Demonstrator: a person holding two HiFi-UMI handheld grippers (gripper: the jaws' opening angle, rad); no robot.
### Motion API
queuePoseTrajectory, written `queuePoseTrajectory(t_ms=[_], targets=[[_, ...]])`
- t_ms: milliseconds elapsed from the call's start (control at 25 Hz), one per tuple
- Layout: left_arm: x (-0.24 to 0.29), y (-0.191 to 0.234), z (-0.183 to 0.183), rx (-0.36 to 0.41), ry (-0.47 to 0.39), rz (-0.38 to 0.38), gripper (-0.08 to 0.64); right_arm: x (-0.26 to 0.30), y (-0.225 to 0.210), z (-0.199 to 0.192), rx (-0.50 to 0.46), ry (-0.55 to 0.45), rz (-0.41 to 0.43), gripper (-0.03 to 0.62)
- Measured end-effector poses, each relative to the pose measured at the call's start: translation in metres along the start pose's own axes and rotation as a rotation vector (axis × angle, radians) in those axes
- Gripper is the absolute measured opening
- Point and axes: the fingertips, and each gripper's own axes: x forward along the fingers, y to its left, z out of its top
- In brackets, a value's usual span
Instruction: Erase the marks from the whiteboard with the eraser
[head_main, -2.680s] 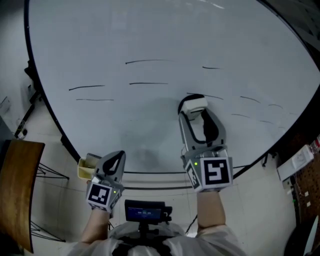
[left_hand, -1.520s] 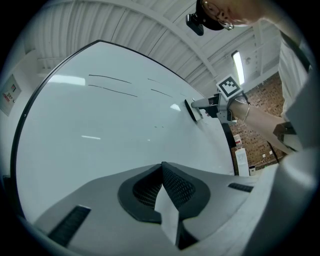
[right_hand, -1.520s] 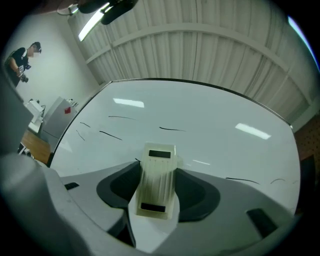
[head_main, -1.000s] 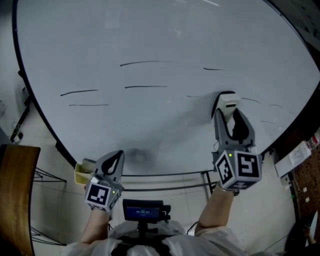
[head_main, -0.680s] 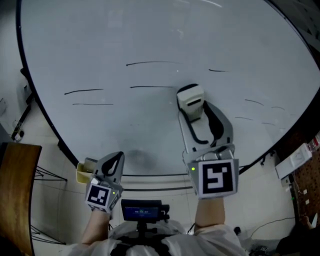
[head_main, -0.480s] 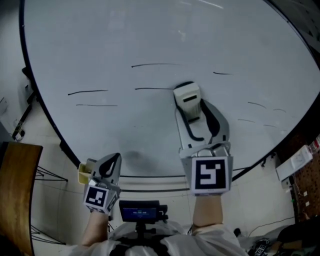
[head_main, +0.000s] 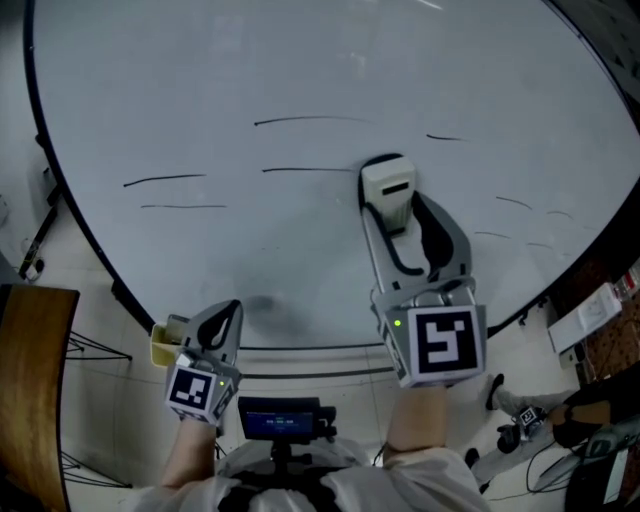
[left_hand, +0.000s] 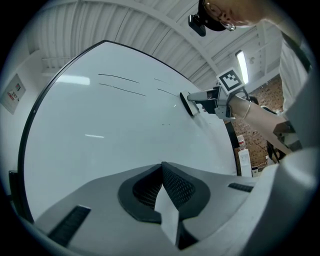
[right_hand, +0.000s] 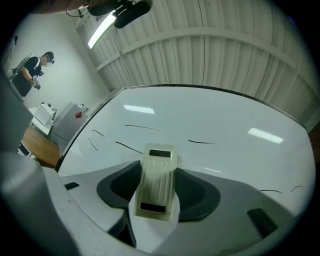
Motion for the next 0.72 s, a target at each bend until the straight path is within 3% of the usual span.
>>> queuePoseTrajectory(t_ms=[400,720], targets=[[0.011,-0.011,-0.003,-0.007,0.006,-0.008,0.002,-0.026,-0.067,-0.031,0.132,0.009,-0.077,0.224],[0.012,-0.014,0.002,0.009,0.006,0.009,0.002,-0.044,-0.106,-0.053,0.182,0.027,-0.158,0.224]])
